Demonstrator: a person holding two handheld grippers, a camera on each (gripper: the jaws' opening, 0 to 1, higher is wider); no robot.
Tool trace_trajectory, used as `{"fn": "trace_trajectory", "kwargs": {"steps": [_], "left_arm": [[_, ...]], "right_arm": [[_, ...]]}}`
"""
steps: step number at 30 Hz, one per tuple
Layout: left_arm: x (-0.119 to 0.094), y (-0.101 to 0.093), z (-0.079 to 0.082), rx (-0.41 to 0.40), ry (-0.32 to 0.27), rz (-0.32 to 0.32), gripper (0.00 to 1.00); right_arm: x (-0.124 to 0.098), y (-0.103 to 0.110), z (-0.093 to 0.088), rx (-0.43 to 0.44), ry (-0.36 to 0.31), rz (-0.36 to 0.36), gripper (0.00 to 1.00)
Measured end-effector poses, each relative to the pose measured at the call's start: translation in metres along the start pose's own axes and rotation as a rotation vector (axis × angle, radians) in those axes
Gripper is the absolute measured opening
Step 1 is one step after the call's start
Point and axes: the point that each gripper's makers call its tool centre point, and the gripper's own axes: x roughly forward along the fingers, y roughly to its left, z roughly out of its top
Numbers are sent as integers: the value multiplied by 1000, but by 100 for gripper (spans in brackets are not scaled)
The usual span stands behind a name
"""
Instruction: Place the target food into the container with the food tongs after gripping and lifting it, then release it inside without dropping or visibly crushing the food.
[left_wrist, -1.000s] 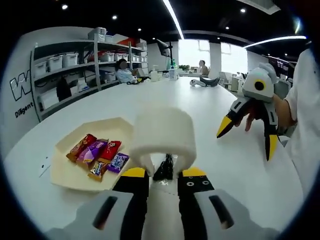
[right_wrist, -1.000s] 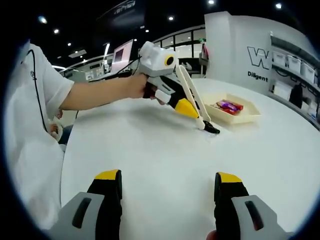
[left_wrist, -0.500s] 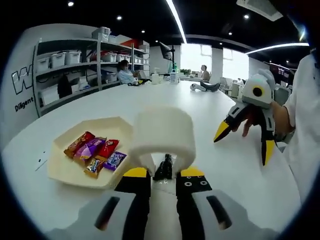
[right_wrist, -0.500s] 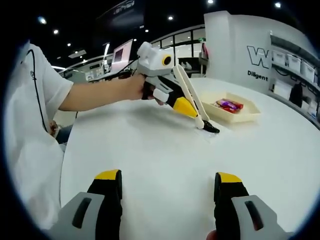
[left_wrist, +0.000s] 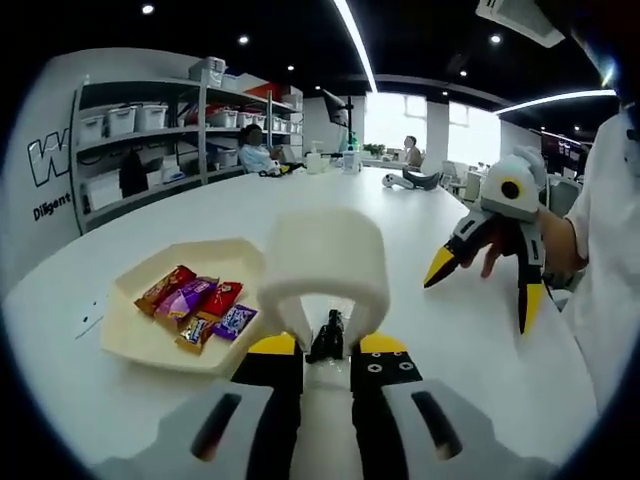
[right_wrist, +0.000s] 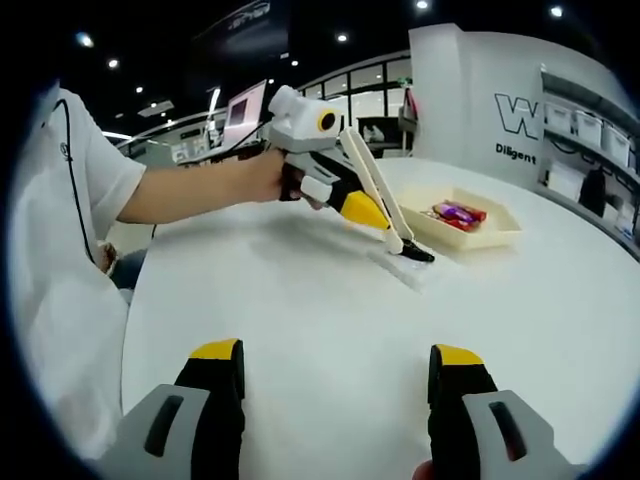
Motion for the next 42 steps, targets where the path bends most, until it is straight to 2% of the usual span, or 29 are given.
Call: {"fn": "trace_trajectory", "kwargs": {"steps": [29,42], "left_arm": [[-28,-1,28,24,-52,7,15],[-40,15,50,38,-94,43,15]], "right_arm": [[-2,2,1,-4,-3,-2,73],[-2,3,1,-5,-3,-2,73]]}}
